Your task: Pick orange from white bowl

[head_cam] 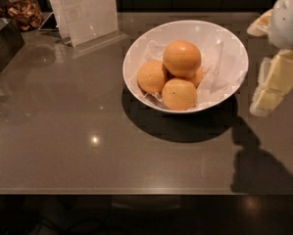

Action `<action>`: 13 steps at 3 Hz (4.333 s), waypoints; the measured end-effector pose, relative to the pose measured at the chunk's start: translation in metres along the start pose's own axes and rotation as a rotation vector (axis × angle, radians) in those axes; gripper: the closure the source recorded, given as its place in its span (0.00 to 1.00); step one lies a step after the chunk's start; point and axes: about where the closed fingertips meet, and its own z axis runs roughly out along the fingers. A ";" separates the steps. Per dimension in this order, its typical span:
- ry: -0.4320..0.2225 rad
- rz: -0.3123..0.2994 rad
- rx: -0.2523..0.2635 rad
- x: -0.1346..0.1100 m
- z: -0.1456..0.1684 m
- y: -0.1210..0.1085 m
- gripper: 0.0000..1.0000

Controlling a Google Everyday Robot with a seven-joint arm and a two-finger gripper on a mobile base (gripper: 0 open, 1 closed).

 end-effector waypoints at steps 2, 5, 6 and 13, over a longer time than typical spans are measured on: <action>-0.122 -0.141 -0.058 -0.076 0.028 -0.062 0.00; -0.162 -0.170 -0.206 -0.132 0.108 -0.084 0.00; -0.183 -0.134 -0.222 -0.124 0.121 -0.081 0.00; -0.213 -0.193 -0.102 -0.127 0.089 -0.056 1.00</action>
Offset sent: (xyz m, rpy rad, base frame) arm 0.1216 0.1002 0.0101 0.1221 0.0304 0.2874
